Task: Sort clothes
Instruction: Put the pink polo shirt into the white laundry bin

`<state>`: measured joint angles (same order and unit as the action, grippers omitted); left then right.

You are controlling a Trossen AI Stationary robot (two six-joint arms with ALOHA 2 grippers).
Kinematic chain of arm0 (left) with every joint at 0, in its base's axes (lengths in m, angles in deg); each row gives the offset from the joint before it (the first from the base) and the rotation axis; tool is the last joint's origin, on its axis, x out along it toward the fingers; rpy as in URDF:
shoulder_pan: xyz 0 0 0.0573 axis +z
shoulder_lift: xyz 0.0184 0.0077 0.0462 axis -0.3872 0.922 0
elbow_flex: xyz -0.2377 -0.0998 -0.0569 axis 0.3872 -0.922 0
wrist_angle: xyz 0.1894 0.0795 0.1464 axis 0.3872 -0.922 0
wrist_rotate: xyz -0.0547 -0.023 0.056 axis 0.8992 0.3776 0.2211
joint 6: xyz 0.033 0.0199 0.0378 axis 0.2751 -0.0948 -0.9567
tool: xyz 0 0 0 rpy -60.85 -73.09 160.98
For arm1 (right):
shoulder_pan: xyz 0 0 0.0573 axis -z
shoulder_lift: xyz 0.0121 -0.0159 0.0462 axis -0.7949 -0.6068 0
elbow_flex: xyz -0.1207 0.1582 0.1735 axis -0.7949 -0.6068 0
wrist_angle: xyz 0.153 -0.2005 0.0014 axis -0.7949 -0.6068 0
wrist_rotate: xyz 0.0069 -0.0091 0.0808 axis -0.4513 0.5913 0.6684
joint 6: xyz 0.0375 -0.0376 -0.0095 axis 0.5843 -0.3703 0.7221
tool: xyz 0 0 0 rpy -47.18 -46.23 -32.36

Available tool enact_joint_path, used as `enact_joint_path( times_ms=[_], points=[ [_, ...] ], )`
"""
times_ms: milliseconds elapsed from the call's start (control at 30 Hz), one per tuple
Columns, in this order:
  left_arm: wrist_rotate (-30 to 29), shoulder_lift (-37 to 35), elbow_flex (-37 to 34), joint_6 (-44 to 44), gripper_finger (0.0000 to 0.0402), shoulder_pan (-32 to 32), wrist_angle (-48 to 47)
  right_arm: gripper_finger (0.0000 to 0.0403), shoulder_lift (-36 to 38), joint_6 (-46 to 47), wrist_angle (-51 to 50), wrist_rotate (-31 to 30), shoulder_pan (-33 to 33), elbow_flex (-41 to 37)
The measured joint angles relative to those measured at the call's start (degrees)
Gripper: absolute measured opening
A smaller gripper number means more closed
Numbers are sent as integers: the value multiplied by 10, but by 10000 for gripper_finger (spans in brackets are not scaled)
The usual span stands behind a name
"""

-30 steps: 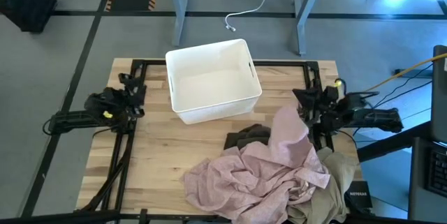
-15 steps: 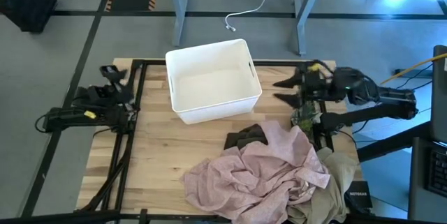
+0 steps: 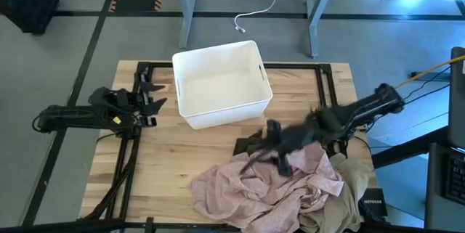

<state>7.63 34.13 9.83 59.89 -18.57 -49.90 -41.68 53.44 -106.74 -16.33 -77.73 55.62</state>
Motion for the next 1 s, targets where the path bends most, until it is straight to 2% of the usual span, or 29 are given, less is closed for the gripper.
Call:
enact_joint_path(
  times_ms=[167, 367, 433, 567, 600, 700, 833, 900, 1000],
  points=[
    [1, 13, 0, 38, 184, 0, 47, 198, -73, 72, -48, 12, -44, 32],
    [6, 28, 0, 101, 184, -4, 47, 206, -108, 73, -48, 17, -70, 54],
    [6, 33, 0, 120, 184, -8, 46, 222, -114, 69, -61, 0, -72, 54],
    [6, 41, 0, 129, 184, -17, 50, 270, -136, 49, -91, -80, -75, 53],
    [6, 43, 0, 129, 184, -18, 52, 282, -144, 45, -88, -81, -75, 52],
    [5, 44, 0, 136, 184, -19, 56, 311, -167, 44, -51, -42, -75, 52],
    [-2, 44, 0, 141, 184, -19, 58, 330, -202, 25, -28, 9, -76, 52],
    [-3, 44, 0, 141, 184, -19, 58, 331, -217, 20, -61, -19, -75, 52],
    [-8, 43, 0, 138, 184, -19, 58, 325, -232, 8, -142, -105, -61, 52]
  ],
)
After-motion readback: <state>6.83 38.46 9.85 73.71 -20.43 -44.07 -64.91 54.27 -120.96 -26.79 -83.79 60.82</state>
